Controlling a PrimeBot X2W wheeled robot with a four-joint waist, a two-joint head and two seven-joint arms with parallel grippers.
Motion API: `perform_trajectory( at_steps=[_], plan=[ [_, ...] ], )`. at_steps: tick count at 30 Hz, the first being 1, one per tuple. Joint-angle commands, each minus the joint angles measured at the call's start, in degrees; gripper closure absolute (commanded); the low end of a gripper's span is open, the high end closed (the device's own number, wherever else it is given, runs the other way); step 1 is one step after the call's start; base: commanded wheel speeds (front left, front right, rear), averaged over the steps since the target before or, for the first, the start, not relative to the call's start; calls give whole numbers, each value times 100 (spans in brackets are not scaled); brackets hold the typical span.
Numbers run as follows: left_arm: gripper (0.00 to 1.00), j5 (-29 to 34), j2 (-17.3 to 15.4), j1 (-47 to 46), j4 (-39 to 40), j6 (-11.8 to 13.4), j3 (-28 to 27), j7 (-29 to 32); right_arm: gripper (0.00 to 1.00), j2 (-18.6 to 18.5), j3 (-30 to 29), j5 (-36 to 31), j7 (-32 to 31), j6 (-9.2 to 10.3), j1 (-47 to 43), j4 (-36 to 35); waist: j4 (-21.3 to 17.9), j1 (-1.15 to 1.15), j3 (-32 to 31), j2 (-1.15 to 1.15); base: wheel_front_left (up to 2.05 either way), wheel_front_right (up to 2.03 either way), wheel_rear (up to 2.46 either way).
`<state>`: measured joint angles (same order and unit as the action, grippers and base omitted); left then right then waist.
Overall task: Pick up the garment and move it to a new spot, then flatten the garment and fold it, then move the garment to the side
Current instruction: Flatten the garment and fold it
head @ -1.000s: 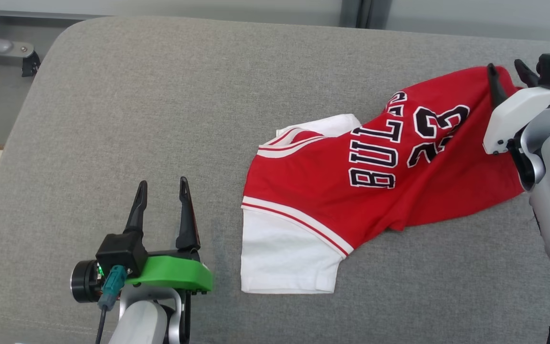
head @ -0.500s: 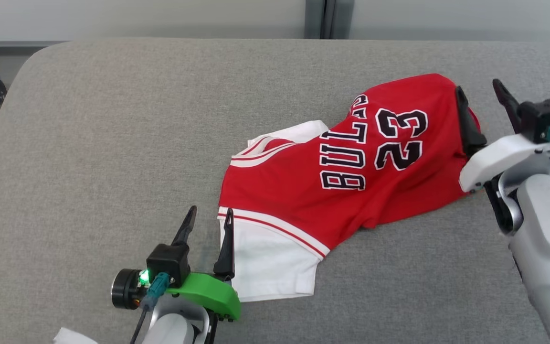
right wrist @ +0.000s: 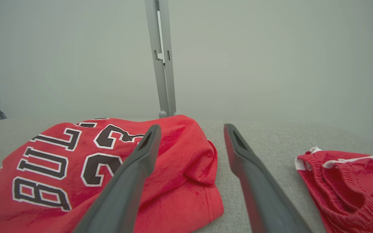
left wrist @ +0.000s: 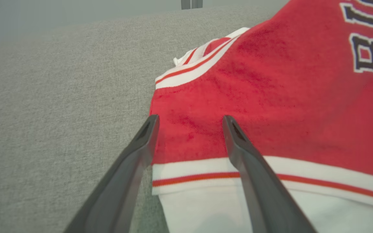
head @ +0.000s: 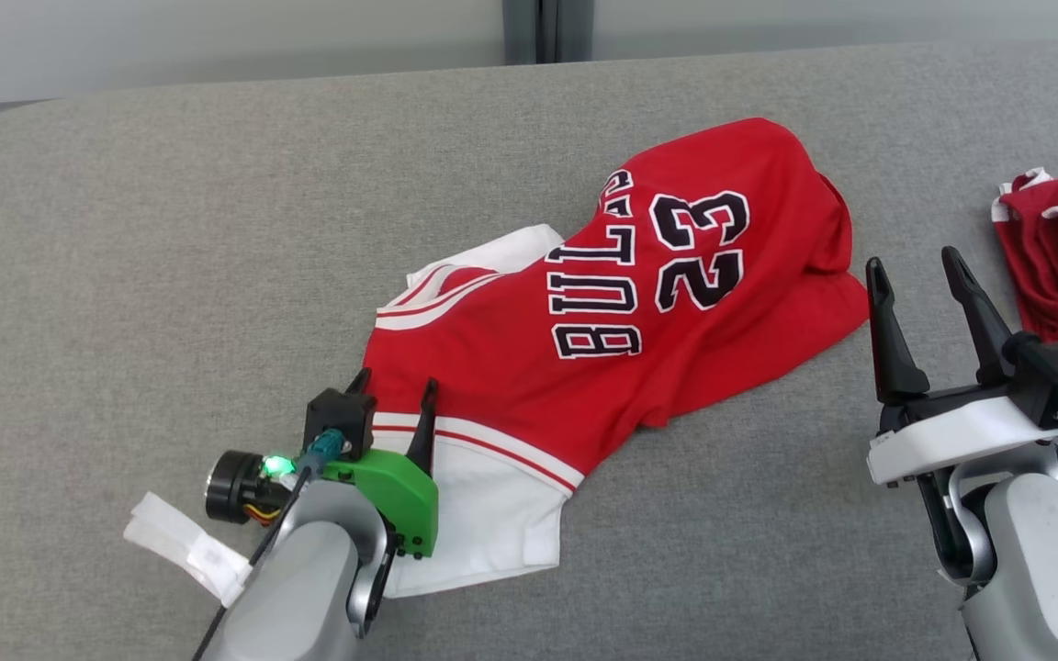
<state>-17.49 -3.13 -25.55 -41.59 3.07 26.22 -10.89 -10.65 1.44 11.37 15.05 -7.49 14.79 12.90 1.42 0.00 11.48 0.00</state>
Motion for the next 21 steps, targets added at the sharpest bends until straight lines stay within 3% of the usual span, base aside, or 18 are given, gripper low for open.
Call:
perform_trajectory(
  at_steps=[1, 7, 8, 10, 21],
  plan=[
    [0, 58, -79, -212, -131, -28, 35, 28, 0, 37, 0, -51, 16, 0, -73, -93, -139, 0, 114, 0, 0, 0, 0],
    [0, 169, -101, -675, -774, -94, 170, 261, 0, 137, -2, -93, 16, 0, -185, -286, -287, 0, 224, 0, 0, 0, 0],
    [46, 195, -109, -722, -862, -110, 206, 298, 0, 142, 1, -95, 16, 0, -180, -306, -307, 0, 238, 0, 0, 0, 0],
    [100, 195, -109, -804, -1013, -103, 222, 267, 0, 155, -11, -96, 16, 0, -193, -351, -338, 0, 262, 0, 0, 0, 0],
    [100, 197, -225, -1272, -1254, 103, 132, -218, 0, 217, -105, -144, 17, 0, -270, -580, -333, 0, 325, 0, 0, 0, 0]
  ],
)
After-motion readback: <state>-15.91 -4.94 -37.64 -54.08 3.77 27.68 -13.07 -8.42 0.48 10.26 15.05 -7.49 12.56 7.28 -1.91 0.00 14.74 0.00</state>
